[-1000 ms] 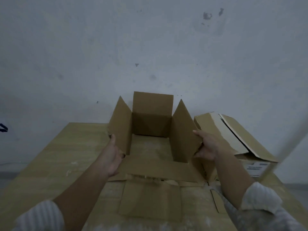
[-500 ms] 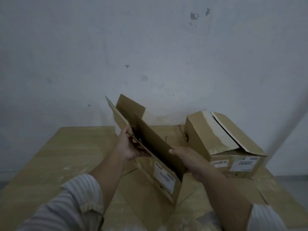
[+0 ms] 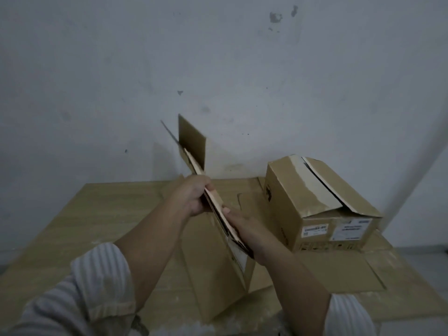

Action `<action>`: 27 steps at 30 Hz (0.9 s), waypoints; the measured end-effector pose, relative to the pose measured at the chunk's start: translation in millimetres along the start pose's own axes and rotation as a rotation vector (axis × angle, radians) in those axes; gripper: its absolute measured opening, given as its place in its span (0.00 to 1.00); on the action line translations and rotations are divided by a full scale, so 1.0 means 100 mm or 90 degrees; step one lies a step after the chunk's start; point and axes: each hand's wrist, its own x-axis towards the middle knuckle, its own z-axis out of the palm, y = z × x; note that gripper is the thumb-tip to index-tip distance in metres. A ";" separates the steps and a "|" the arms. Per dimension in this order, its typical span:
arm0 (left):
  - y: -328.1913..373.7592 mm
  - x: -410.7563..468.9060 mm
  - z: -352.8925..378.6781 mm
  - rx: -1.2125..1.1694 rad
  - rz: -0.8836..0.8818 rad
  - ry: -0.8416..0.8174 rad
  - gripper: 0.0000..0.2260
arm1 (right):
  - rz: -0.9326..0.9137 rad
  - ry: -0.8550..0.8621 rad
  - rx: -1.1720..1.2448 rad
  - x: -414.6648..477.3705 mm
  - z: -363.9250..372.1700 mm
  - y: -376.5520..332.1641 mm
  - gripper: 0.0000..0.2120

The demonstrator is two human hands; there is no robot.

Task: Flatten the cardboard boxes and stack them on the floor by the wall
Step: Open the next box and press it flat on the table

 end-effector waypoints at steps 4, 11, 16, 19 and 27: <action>0.33 -0.32 -0.27 -0.005 0.080 -0.014 0.11 | -0.095 0.087 -0.132 0.04 0.15 -0.34 0.24; 0.47 -0.41 -1.51 0.065 0.080 0.078 0.07 | -0.215 0.056 -0.283 0.53 1.19 -0.30 0.24; 0.16 -0.17 -2.55 0.109 0.028 0.142 0.16 | -0.147 -0.056 -0.345 1.09 2.12 0.23 0.26; -0.09 0.05 -2.96 0.160 -0.017 0.165 0.19 | -0.083 -0.113 -0.400 1.38 2.51 0.52 0.26; -0.59 0.59 -3.77 0.417 0.010 0.258 0.22 | 0.041 -0.077 -0.400 1.78 2.89 0.85 0.23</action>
